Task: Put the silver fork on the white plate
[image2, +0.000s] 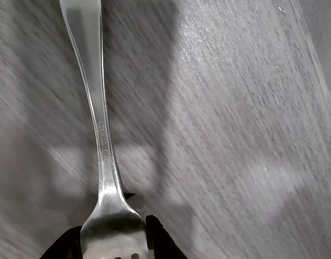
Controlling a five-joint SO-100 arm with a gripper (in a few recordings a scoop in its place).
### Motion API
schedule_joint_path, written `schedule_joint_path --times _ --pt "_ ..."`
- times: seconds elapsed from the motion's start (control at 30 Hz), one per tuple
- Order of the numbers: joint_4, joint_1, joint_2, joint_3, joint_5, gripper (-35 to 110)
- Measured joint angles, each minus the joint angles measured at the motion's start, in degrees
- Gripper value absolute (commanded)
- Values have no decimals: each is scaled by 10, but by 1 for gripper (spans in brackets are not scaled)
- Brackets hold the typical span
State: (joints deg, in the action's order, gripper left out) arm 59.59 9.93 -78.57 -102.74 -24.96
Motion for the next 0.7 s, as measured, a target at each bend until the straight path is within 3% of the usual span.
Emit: schedule_joint_path --times 0.7 --pt "59 1 -63 13 0 0"
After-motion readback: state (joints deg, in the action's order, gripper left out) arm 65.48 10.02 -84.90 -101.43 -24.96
